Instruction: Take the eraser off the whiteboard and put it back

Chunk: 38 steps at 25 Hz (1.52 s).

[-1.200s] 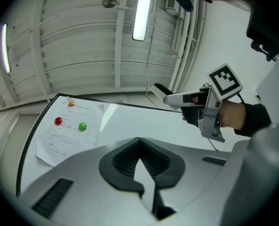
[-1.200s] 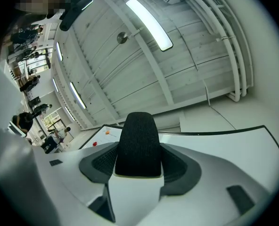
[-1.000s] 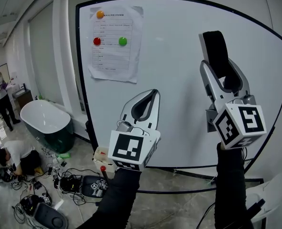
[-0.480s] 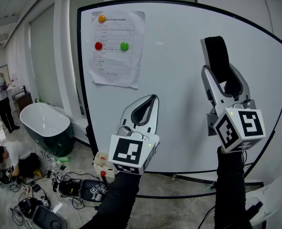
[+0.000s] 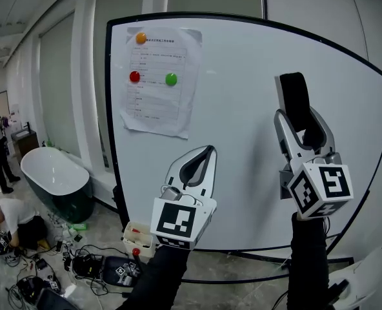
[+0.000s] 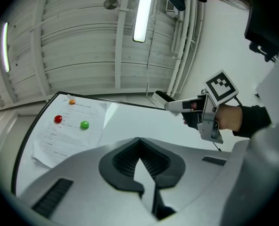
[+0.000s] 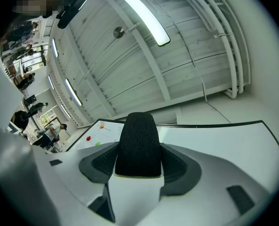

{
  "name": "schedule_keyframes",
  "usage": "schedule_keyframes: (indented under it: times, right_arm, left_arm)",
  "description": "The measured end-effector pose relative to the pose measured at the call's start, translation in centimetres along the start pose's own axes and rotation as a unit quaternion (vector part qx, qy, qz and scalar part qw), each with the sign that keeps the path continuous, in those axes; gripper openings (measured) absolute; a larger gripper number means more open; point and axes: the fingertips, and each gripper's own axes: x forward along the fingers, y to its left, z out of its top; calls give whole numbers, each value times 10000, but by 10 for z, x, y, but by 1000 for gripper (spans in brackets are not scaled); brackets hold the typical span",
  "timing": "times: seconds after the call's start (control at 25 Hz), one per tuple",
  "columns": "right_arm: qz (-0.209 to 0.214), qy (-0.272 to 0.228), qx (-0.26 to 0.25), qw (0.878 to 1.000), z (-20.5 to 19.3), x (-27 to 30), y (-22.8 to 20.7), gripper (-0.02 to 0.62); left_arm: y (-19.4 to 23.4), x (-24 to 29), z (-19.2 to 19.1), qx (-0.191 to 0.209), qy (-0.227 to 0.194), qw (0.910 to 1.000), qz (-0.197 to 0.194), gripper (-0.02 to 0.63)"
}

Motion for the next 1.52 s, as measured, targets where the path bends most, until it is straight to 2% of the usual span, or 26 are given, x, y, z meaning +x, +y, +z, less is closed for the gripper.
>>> schedule_keyframes:
  times: [0.44, 0.72, 0.84, 1.04, 1.2, 1.52]
  right_arm:
    - [-334, 154, -162, 9992, -23, 9, -13, 272]
    - [-474, 305, -321, 9979, -41, 12, -7, 272]
    - [-521, 355, -367, 9973, -47, 11, -2, 272]
    - [-713, 427, -396, 9957, -58, 2, -1, 272]
    - [-832, 540, -462, 9940, -69, -9, 0, 272]
    - [-1109, 736, -550, 9896, -80, -40, -21, 272]
  left_arm:
    - [13, 17, -24, -159, -38, 9997, -204, 6]
    - [23, 25, -43, -540, -80, 9981, -288, 6]
    - [28, 25, -50, -583, -78, 9978, -316, 6]
    - [30, 25, -65, -631, -50, 9970, -449, 6]
    - [30, 24, -71, -837, -80, 9952, -491, 6]
    - [10, 28, -84, -933, 36, 9929, -734, 6]
